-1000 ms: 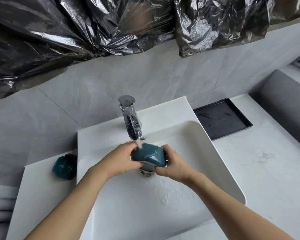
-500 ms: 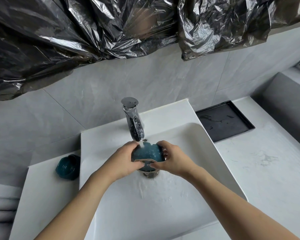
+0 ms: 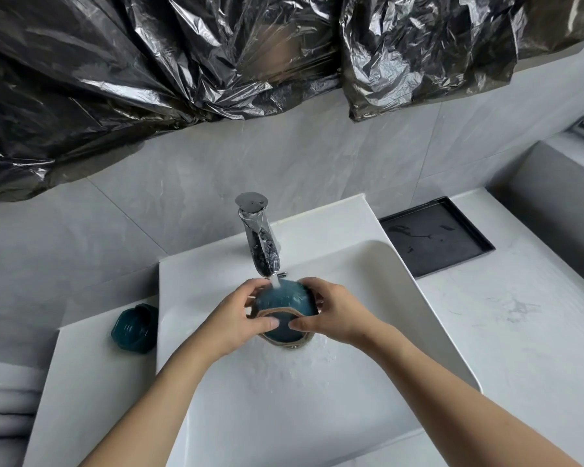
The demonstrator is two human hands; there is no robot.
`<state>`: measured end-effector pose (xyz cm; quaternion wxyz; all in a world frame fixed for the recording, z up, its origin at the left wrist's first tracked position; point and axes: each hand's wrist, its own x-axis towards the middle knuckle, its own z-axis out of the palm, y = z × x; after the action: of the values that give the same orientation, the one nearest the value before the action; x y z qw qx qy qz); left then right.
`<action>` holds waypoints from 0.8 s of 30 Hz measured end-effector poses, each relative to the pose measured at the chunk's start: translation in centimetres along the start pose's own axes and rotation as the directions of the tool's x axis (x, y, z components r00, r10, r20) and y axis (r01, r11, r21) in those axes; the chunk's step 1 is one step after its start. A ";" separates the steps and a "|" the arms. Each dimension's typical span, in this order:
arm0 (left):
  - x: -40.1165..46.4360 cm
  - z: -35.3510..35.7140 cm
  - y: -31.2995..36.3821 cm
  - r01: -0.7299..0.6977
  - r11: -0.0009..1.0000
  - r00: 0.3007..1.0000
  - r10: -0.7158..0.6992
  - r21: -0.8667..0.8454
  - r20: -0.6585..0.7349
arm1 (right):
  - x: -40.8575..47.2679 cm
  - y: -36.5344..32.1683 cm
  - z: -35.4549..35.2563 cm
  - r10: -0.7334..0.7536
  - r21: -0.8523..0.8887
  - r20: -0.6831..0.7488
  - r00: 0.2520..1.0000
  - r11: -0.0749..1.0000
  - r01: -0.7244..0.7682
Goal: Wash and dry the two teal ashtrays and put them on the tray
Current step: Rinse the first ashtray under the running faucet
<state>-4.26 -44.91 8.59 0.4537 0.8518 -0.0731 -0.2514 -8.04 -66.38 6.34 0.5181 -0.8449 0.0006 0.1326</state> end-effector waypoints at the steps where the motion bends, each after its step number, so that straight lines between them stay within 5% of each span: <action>1: -0.1 0.0 0.1 -0.001 1.000 1.000 0.001 0.009 0.003 | 0.1 -0.3 0.0 -0.021 -0.022 0.007 1.000 1.000 0.022; 11: -0.9 0.7 -1.4 0.137 0.911 0.990 -0.134 -0.388 0.035 | -0.7 0.6 0.2 0.031 0.075 0.036 0.999 0.997 -0.034; 19: -0.8 0.2 -1.2 0.151 0.887 0.988 -0.138 -0.437 0.062 | 0.3 -0.6 0.1 -0.036 0.032 0.004 0.999 0.999 0.036; 24: -1.1 0.2 -1.4 0.238 0.786 0.969 -0.232 -0.570 0.085 | 0.3 -0.4 0.2 0.058 0.101 0.049 0.997 0.993 -0.063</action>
<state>-5.45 -43.85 7.75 0.6547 0.6756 0.1107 -0.3204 -7.71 -66.00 6.51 0.5563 -0.8137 0.0213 0.1675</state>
